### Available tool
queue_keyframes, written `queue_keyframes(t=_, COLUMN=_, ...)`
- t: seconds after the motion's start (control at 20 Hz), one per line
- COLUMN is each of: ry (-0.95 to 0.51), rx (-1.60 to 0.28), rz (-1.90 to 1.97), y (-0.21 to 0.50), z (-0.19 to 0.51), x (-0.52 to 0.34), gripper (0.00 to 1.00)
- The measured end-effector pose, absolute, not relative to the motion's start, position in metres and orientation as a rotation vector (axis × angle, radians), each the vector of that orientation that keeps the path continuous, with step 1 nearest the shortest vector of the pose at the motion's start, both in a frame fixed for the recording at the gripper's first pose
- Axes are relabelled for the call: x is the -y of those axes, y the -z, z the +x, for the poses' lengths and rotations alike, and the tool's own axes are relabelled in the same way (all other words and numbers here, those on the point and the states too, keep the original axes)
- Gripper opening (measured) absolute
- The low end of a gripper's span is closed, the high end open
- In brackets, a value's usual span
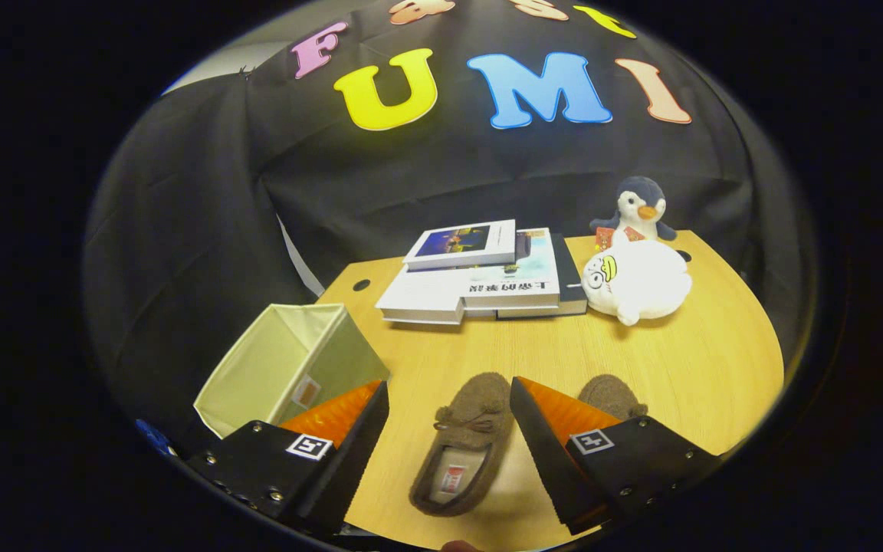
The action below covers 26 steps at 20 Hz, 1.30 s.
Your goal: Open the storage box then place both shoes into the box .Put the left shoe in first, then the right shoe, with the right side of both shoes facing outward in a uniform manner.
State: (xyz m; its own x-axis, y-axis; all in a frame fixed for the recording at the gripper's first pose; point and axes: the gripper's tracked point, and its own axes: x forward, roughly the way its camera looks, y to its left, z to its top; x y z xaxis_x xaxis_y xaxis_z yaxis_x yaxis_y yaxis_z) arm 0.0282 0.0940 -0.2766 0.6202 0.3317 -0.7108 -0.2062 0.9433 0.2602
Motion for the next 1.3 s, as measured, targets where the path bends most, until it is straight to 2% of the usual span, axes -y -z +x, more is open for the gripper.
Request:
queue_keyframes(t=0.9, ry=-0.257, rx=-1.082, rz=0.108, y=0.380, z=-0.021, x=-0.071, gripper=0.97)
queue_keyframes(t=1.0, ry=-0.248, rx=-1.114, rz=0.132, y=0.390, z=-0.024, x=-0.073, gripper=0.95)
queue_keyframes(t=1.15, ry=-0.235, rx=-1.154, rz=0.185, y=0.398, z=-0.030, x=-0.074, gripper=0.79)
queue_keyframes(t=1.2, ry=-0.243, rx=-1.162, rz=0.219, y=0.397, z=-0.030, x=-0.076, gripper=0.79)
queue_keyframes(t=1.3, ry=-0.221, rx=-1.183, rz=0.294, y=0.398, z=-0.030, x=-0.080, gripper=0.52)
